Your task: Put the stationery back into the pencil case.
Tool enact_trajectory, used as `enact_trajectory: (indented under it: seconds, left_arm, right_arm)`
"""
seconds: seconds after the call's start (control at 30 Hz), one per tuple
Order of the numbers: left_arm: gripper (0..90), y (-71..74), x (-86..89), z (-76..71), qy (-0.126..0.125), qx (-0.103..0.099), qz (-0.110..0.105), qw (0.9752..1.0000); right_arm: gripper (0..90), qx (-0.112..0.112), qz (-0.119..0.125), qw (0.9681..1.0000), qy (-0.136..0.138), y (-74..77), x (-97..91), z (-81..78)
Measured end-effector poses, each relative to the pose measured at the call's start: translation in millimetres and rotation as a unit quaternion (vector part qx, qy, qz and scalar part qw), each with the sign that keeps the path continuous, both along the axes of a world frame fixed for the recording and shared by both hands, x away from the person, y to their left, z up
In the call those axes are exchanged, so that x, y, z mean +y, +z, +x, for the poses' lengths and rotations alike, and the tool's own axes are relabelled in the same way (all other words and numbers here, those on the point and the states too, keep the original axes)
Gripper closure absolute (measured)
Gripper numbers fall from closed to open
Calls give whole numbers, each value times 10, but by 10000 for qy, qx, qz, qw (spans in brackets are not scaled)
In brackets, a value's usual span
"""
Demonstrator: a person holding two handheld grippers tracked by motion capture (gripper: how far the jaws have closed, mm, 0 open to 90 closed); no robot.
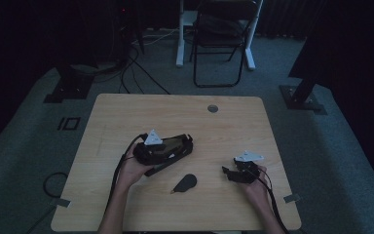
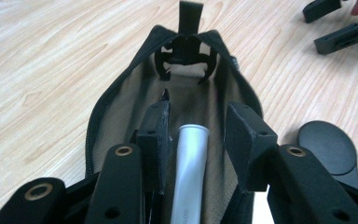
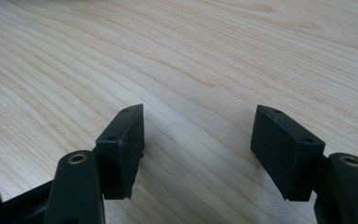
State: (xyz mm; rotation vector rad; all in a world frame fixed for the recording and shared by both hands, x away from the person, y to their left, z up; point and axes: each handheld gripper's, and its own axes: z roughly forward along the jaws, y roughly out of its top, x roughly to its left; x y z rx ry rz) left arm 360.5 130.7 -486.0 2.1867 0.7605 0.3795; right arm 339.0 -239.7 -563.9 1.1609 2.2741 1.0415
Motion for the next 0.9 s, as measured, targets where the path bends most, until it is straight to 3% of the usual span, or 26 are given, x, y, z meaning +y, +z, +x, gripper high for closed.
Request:
enact_trajectory:
  seconds: [0.5,0.77,0.9]
  left_arm:
    - [587,179,-72,-169,-138,-354,-176,9991]
    - [588,168,-152,-278,-325,-338,-261,9986]
    - [588,134,-232,-326,-450,-316,-156,9984]
  right_arm:
    - [349,1,13,10000,-10,0,2,-1]
    - [349,1,8,10000,-6,0,1,0]
    - [349,-2,0,10000,0,0,0,0]
